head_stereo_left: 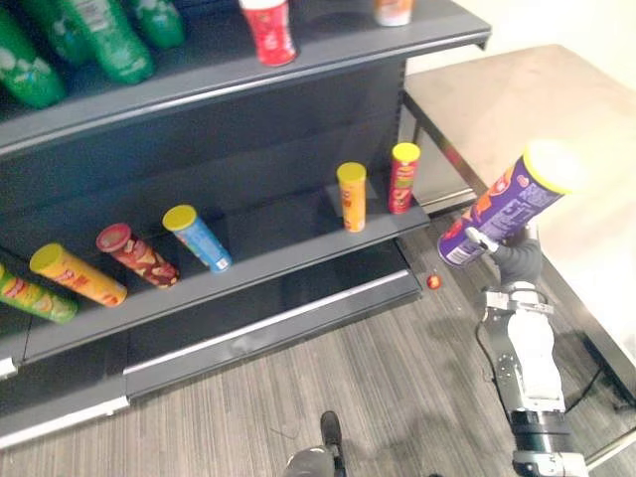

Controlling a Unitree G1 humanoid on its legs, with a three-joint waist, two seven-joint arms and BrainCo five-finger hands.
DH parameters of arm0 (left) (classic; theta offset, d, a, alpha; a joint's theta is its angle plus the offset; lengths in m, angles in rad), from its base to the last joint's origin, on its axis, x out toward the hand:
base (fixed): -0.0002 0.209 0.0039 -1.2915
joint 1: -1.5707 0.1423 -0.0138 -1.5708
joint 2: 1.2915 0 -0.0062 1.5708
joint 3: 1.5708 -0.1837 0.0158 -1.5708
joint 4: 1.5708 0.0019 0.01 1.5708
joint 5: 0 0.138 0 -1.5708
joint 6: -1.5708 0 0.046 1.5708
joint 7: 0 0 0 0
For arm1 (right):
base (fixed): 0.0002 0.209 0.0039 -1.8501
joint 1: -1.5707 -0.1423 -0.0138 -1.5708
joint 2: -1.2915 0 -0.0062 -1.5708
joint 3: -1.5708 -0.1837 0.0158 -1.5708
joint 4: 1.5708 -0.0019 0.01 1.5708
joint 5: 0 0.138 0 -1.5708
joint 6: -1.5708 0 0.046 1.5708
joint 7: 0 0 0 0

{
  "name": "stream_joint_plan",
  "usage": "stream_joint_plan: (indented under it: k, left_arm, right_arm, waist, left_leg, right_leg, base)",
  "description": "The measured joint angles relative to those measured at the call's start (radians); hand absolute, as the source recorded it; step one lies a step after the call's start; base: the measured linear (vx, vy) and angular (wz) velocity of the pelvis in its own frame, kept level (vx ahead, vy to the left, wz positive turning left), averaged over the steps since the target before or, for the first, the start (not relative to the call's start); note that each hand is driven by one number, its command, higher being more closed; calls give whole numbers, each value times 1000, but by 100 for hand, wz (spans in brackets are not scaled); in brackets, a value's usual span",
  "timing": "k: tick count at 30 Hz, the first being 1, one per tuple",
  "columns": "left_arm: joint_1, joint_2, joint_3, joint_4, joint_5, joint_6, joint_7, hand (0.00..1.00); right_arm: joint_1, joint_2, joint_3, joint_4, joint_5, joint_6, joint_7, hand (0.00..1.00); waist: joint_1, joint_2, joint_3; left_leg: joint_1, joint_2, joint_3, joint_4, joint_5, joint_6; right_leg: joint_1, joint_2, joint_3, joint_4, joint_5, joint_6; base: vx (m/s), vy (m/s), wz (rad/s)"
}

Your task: Put the gum and the chips on the shelf.

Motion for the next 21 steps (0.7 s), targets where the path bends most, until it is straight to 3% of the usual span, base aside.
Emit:
stream_joint_plan:
  k: [1,2,5,6,7,8,9,10,11,12,14,15,16,18,20,21]
  left_arm:
    - [-2,0,-2,-2,1,0,0,0]
    - [-3,7,-20,-9,15,0,2,0]
    - [-2,12,-20,-7,15,1,2,0]
    - [-2,14,-26,-9,14,1,1,0]
    - [1,22,-30,-9,14,1,2,0]
    - [3,48,-39,-4,8,3,-1,0]
    - [19,64,-63,-4,7,1,1,0]
    - [42,64,-90,4,7,-7,2,0]
    - [36,70,-91,9,7,-6,2,0]
    - [17,76,-93,15,7,-6,2,0]
    - [-13,83,-86,40,7,-7,-3,0]
    - [-19,82,-85,44,9,-6,-7,0]
    - [-27,83,-82,43,9,-6,-8,0]
    - [-29,81,-68,31,9,-7,-10,0]
    - [-28,74,-49,24,10,-6,-9,0]
    - [-25,70,-33,24,9,-5,-9,0]
  right_arm:
    - [0,2,-2,0,0,0,0,100]
    - [1,3,-10,5,-3,0,-15,100]
    - [8,9,-9,8,-3,0,-20,100]
    - [18,10,-5,12,-4,0,-20,100]
    - [27,13,4,19,-5,-1,-20,100]
    - [49,32,2,36,-13,1,-20,100]
    - [108,35,-10,37,-49,7,-20,100]
    - [163,30,-10,42,-81,7,-19,100]
    - [186,28,-16,41,-82,16,-19,100]
    - [203,33,-27,42,-84,26,-19,100]
    - [201,35,-25,36,-112,25,-19,100]
    - [200,35,-25,35,-117,25,-19,100]
    - [201,38,-25,36,-118,25,-18,100]
    - [201,40,-25,37,-120,25,-18,100]
    - [201,41,-22,37,-120,25,-18,100]
    - [201,41,-13,37,-120,25,-17,100]
  waist:
    - [-2,-1,1]
    - [5,-1,1]
    - [1,-2,1]
    - [5,-9,5]
    - [7,-34,13]
    - [1,-76,15]
    - [-6,-84,19]
    - [-30,-65,4]
    - [-43,-60,0]
    - [-66,-48,-1]
    - [-77,-61,6]
    - [-77,-66,9]
    - [-79,-70,14]
    - [-77,-71,13]
    - [-65,-75,13]
    - [-52,-79,11]
  left_leg:
    - [-3,-5,-16,0,3,0]
    - [-7,-35,-111,-5,18,-9]
    - [-11,-32,-112,-7,13,-14]
    - [-4,-43,-97,-7,6,-6]
    - [4,-53,-78,-3,-14,-1]
    - [12,-97,-37,67,-49,36]
    - [29,-128,-20,199,-142,71]
    - [67,-124,-80,196,-218,103]
    - [80,-129,-122,187,-218,101]
    - [86,-114,-178,166,-197,101]
    - [90,-108,-241,137,-166,84]
    - [96,-112,-259,131,-163,80]
    - [103,-120,-301,132,-160,68]
    - [107,-144,-375,131,-162,55]
    - [106,-165,-418,125,-165,47]
    - [104,-172,-428,112,-164,42]
  right_leg:
    - [6,-1,-11,-1,0,0]
    - [62,-4,-40,0,-3,-5]
    - [61,3,-31,-9,-6,-10]
    - [62,-15,-31,-5,-10,-10]
    - [61,-39,-38,14,-24,-7]
    - [56,-116,-31,91,-64,-7]
    - [46,-152,47,228,-139,-191]
    - [-16,-112,338,342,-108,-261]
    - [-61,-98,459,412,-107,-227]
    - [-103,-24,586,404,-160,-135]
    - [-172,67,711,309,-165,-110]
    - [-181,82,731,285,-160,-101]
    - [-187,109,767,220,-138,-66]
    - [-188,126,842,138,-105,-23]
    - [-184,116,848,80,-86,-4]
    - [-178,111,845,47,-29,-7]
  base:
    - [-9,83,143]
    - [-62,71,121]
    - [-87,49,33]
    - [-51,69,-9]
    - [28,139,-2]
    - [181,156,24]
    - [256,212,58]
    - [237,156,82]
    - [163,111,114]
    - [131,31,115]
    - [129,5,103]
    - [101,-15,103]
    - [104,-33,104]
    - [112,-53,118]
    - [150,-120,87]
    - [135,-114,65]
